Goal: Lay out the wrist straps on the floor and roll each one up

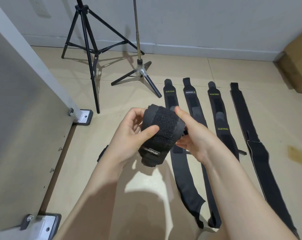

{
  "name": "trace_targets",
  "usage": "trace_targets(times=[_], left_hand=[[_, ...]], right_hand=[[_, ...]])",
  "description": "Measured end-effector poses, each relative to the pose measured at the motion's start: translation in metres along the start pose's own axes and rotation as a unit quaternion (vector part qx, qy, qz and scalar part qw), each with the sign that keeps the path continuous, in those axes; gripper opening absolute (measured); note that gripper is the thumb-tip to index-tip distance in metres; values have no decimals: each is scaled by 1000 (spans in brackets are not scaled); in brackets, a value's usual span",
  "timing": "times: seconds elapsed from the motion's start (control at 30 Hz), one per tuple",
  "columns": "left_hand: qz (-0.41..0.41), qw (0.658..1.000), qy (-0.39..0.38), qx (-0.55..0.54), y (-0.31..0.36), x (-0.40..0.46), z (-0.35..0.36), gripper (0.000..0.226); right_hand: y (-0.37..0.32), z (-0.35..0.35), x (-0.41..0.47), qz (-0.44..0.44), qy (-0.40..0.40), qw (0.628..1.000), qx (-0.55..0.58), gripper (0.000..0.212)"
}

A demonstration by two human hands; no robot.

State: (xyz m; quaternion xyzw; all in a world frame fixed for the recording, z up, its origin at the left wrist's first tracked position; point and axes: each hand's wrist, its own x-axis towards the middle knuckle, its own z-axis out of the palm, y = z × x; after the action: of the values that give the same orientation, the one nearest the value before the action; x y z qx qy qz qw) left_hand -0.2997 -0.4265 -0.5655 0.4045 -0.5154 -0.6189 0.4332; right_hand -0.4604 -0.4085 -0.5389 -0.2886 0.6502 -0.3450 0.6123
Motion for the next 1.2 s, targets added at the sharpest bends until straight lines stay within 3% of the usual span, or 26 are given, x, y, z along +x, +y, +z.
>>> trace_targets(times=[0.2,0.3,0.47,0.57,0.6,0.7,0.9,1.0,1.2], left_hand=[[7,1000,4,-20,5,2,4,29],[23,1000,6,-2,3,1,4,30],[63,988,-14,138,4,-3,-4,31],[107,961,-32,252,6,-6,-2,46],[124,948,-41,291,6,-7,-1,51],[151,919,-72,356,5,-9,1,56],[144,927,-54,341,7,-10,5,49],[147,940,-23,308,9,-11,4,52],[54,972,-15,227,9,-6,-2,57]], right_hand=[[0,-1,6,-25,10,1000,-4,53],[1,-4,7,-46,-15,998,29,42],[-3,-6,-1,-69,-70,987,129,21],[-3,-9,-1,-85,-78,984,134,46],[-3,-9,-1,-93,-78,984,132,44],[-2,-8,0,-113,-58,984,125,16],[-2,-5,0,-268,78,958,60,21],[-3,-6,0,-334,31,942,15,22],[-5,-16,-9,-383,-70,896,-212,29]])
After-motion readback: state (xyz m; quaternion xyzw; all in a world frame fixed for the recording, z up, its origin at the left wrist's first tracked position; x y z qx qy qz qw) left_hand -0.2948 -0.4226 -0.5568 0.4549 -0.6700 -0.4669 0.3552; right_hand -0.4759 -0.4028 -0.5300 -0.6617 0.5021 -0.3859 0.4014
